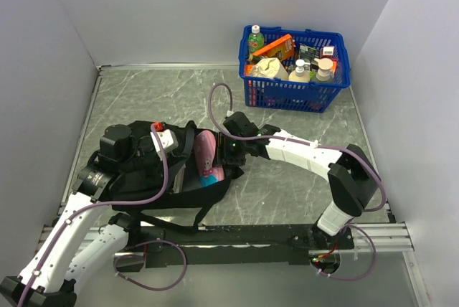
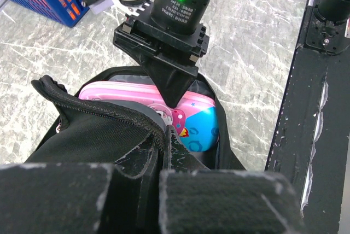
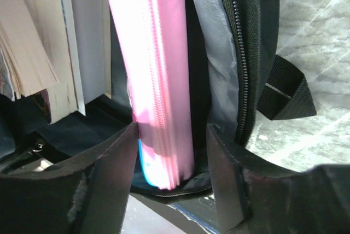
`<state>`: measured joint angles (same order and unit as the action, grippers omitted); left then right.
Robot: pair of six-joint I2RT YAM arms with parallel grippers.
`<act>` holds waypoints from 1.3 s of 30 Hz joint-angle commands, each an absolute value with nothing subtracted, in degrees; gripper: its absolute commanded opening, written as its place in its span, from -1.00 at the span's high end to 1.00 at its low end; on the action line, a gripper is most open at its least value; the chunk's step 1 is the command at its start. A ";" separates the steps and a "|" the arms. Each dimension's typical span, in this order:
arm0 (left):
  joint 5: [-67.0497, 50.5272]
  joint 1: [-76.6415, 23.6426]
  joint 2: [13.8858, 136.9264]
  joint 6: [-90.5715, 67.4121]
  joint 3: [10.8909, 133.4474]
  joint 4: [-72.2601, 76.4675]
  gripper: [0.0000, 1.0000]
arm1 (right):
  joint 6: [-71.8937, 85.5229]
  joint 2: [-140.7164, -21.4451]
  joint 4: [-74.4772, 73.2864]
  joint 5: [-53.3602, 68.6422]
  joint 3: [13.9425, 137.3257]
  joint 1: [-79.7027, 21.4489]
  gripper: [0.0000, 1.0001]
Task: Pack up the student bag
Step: Place the stationery in the student bag.
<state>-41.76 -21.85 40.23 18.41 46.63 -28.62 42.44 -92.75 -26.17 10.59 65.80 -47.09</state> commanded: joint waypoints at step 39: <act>-44.21 -22.06 40.43 20.22 50.62 -27.69 0.98 | 44.03 -97.64 -15.37 13.10 70.92 -41.30 0.48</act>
